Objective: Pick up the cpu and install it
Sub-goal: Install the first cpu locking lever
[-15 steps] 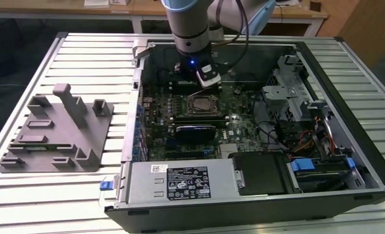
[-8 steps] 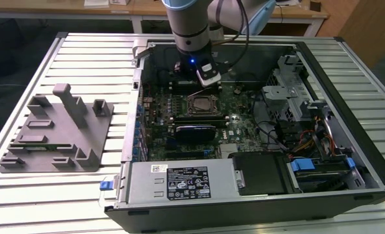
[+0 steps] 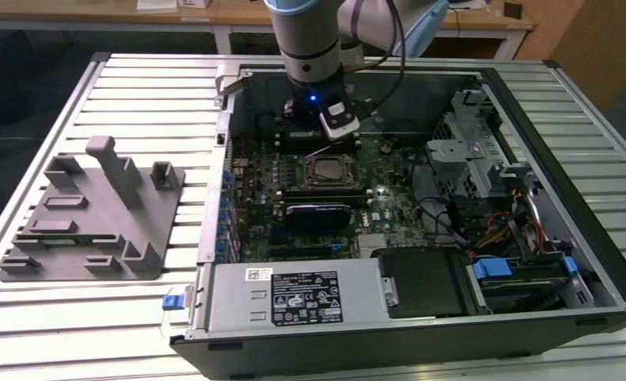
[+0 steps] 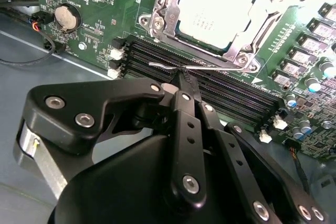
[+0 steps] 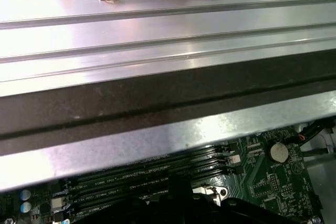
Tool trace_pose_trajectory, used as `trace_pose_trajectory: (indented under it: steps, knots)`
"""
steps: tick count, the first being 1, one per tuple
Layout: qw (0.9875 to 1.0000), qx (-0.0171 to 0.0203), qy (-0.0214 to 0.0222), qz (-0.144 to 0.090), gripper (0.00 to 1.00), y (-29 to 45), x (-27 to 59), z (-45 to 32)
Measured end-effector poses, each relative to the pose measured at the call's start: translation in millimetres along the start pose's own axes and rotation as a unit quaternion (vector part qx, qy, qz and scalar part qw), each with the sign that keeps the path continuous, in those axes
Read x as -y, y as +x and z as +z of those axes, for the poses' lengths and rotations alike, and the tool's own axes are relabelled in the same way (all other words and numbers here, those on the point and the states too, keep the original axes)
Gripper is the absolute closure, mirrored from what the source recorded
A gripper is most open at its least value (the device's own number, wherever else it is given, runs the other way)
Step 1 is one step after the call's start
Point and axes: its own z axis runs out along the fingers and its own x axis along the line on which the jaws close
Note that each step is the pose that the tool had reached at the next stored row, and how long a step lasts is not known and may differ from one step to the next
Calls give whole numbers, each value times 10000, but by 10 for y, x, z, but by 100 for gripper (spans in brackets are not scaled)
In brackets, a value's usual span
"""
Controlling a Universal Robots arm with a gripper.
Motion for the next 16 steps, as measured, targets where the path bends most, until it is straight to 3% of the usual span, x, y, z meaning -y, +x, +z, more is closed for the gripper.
trace_pose_trajectory:
  steps: [13,16]
  knots:
    - [10000,6,2,14,89,-5,28,4]
    - [10000,33,-1,7,89,-3,31,16]
